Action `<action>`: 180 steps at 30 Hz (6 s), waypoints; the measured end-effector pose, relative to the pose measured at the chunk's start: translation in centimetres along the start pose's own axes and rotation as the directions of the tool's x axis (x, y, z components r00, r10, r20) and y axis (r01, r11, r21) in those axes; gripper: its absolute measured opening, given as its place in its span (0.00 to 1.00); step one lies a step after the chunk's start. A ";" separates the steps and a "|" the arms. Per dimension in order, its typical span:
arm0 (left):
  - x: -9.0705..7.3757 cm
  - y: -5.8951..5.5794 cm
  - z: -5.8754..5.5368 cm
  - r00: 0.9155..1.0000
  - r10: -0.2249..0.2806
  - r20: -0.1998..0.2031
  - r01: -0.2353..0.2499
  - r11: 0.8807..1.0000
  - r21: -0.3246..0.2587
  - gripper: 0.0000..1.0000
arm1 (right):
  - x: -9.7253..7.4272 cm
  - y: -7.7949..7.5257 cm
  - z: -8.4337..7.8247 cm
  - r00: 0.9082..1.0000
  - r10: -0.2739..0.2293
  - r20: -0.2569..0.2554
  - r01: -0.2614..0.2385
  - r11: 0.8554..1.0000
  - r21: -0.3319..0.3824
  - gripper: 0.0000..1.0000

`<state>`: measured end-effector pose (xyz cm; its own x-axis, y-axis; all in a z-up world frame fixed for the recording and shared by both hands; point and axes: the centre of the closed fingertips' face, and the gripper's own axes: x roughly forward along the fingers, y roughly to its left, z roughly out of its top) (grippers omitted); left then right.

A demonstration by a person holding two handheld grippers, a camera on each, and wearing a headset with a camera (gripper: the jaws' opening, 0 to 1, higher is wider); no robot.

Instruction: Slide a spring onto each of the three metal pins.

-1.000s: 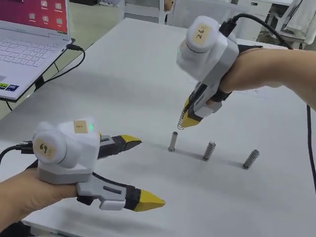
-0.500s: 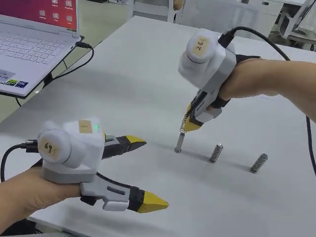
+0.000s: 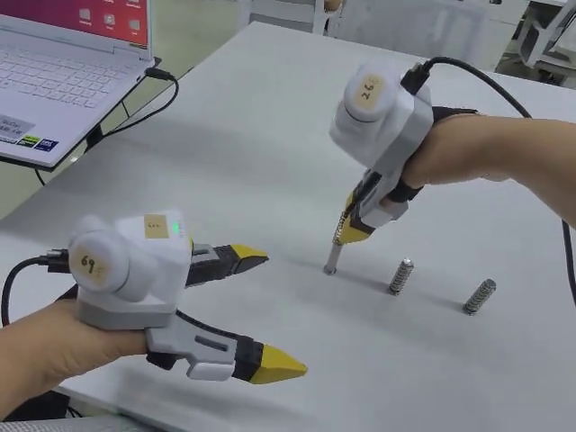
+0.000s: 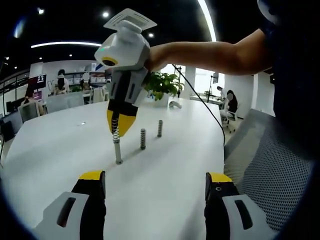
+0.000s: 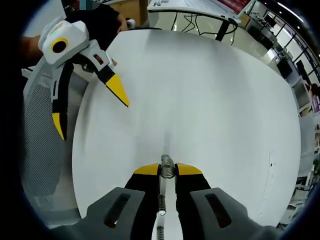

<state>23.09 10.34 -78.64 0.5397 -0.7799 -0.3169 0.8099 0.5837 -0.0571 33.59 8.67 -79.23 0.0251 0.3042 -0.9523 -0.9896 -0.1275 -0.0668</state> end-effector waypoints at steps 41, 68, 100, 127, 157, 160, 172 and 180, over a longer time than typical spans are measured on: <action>-0.3 0.2 -0.2 1.000 0.001 -0.013 -0.001 1.000 -0.003 0.75 | 5.2 0.9 -0.8 0.999 0.043 -0.028 -0.041 0.998 0.048 0.09; -0.2 0.4 -0.2 1.000 0.004 -0.014 -0.004 1.000 -0.005 0.76 | 4.9 0.8 -1.6 0.999 0.032 -0.006 -0.032 0.995 0.099 0.19; 0.3 -0.3 0.2 1.000 0.009 -0.015 -0.009 1.000 -0.023 0.79 | 2.6 4.1 -4.0 0.989 -0.038 0.144 0.006 0.976 0.218 0.26; 0.9 -0.8 0.5 1.000 -0.005 -0.024 0.004 1.000 -0.023 0.80 | -0.4 6.9 -2.8 0.925 -0.138 0.355 0.037 0.960 0.277 0.39; 0.8 -0.8 0.5 1.000 -0.004 -0.017 0.003 0.999 -0.042 0.83 | -3.8 9.8 -5.3 0.835 -0.262 0.485 0.049 0.912 0.408 0.54; 0.8 -0.9 0.4 1.000 -0.007 -0.018 0.006 0.999 -0.043 0.83 | -4.3 9.8 -5.9 0.826 -0.283 0.488 0.055 0.901 0.430 0.55; 0.8 -0.6 0.2 1.000 -0.004 -0.021 0.003 0.999 -0.051 0.85 | -5.5 9.7 -8.9 0.795 -0.363 0.487 0.071 0.852 0.519 0.60; 0.9 -0.6 0.2 1.000 -0.004 -0.021 0.002 0.998 -0.055 0.86 | -6.2 9.6 -11.4 0.776 -0.422 0.468 0.083 0.805 0.588 0.63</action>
<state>23.16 9.26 -78.68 0.5319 -0.7771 -0.3364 0.7973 0.5935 -0.1103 25.59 -5.23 -77.36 0.3709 0.7321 -0.5714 -0.8776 0.4775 0.0421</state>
